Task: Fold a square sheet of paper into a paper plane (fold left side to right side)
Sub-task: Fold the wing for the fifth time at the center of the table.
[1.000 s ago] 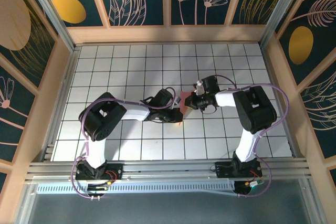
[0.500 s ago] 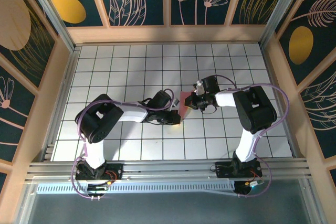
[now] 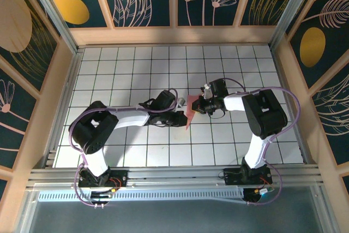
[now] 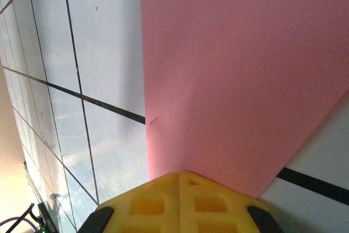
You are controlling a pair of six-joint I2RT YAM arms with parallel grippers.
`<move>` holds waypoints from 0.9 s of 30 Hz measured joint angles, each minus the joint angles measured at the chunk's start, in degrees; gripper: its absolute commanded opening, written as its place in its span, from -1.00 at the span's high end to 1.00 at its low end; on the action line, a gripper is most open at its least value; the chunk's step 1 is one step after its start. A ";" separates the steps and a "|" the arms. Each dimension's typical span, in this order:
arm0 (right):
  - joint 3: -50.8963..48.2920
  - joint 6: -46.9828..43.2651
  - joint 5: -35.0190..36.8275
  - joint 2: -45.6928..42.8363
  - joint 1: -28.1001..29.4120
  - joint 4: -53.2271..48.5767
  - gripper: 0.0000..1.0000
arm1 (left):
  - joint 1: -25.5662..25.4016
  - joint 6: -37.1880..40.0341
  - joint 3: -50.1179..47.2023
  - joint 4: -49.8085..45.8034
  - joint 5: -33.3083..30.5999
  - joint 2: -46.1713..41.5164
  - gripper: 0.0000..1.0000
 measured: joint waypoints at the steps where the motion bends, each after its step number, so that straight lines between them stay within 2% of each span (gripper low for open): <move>1: 0.00 0.02 0.00 0.02 0.00 0.00 1.00 | -0.02 -0.07 0.50 0.28 0.48 0.20 1.00; 11: 0.11 0.00 0.00 0.04 0.00 -0.13 1.00 | -0.13 -0.20 3.58 1.73 3.06 6.56 1.00; 27: 0.26 0.00 -0.24 0.20 -0.04 -0.33 1.00 | -1.25 -0.33 3.98 2.05 4.15 9.18 1.00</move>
